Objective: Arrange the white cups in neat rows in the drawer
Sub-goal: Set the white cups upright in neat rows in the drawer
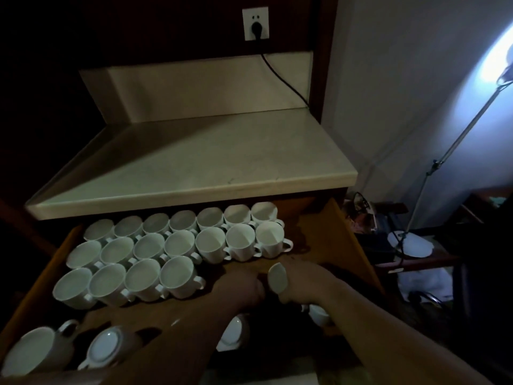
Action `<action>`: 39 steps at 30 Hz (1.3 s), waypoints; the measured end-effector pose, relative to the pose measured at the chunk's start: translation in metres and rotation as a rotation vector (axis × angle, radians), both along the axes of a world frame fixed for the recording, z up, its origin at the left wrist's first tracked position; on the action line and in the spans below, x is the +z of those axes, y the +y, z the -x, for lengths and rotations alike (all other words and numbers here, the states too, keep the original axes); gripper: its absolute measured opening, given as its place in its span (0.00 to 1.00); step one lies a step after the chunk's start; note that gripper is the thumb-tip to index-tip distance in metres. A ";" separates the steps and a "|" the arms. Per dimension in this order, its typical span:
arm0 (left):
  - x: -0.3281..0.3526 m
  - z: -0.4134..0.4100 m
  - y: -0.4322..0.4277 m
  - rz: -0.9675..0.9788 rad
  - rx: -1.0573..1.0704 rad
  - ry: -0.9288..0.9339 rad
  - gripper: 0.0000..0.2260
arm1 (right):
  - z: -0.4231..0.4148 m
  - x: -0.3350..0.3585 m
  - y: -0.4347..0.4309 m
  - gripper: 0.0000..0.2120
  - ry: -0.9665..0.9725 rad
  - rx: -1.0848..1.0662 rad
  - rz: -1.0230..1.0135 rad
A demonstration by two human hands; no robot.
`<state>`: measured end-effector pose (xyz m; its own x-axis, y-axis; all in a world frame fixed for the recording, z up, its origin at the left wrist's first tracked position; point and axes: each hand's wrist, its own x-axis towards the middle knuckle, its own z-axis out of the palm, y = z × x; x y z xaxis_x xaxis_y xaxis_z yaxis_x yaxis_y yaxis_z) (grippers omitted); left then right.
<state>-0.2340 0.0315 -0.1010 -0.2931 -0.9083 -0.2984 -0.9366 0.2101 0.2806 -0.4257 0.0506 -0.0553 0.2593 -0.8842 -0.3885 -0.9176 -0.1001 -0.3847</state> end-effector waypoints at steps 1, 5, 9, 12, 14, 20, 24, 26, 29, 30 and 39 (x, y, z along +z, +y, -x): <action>-0.001 -0.003 -0.003 0.010 -0.017 0.090 0.20 | -0.001 0.002 0.000 0.44 -0.013 -0.025 0.000; 0.058 -0.021 0.015 -0.096 0.217 0.290 0.25 | -0.002 0.003 0.001 0.52 -0.044 -0.087 -0.007; 0.088 -0.037 0.026 -0.248 0.601 0.785 0.23 | -0.001 0.026 0.003 0.51 -0.152 -0.049 0.009; 0.106 -0.041 0.029 -0.506 0.812 1.197 0.18 | -0.008 0.051 0.003 0.50 -0.412 -0.050 -0.031; 0.116 -0.044 0.031 -0.675 0.837 1.421 0.21 | -0.013 0.063 0.001 0.46 -0.578 -0.070 -0.057; 0.115 -0.056 0.023 -0.819 0.756 1.488 0.28 | -0.030 0.078 -0.005 0.39 -0.710 -0.171 -0.008; 0.114 -0.072 0.023 -0.493 0.744 1.133 0.23 | -0.050 0.073 -0.006 0.34 -0.632 -0.190 0.023; 0.107 -0.092 0.022 -0.086 0.550 0.682 0.17 | -0.065 0.066 -0.007 0.29 -0.511 -0.186 0.074; 0.084 -0.127 0.020 0.159 0.268 0.201 0.15 | -0.084 0.056 -0.007 0.40 -0.277 -0.198 0.074; 0.075 -0.137 0.020 0.161 0.221 0.148 0.18 | -0.091 0.050 -0.008 0.43 -0.202 -0.191 0.068; 0.034 -0.158 0.011 0.219 0.025 -0.035 0.19 | -0.139 0.011 -0.013 0.39 0.021 -0.185 0.078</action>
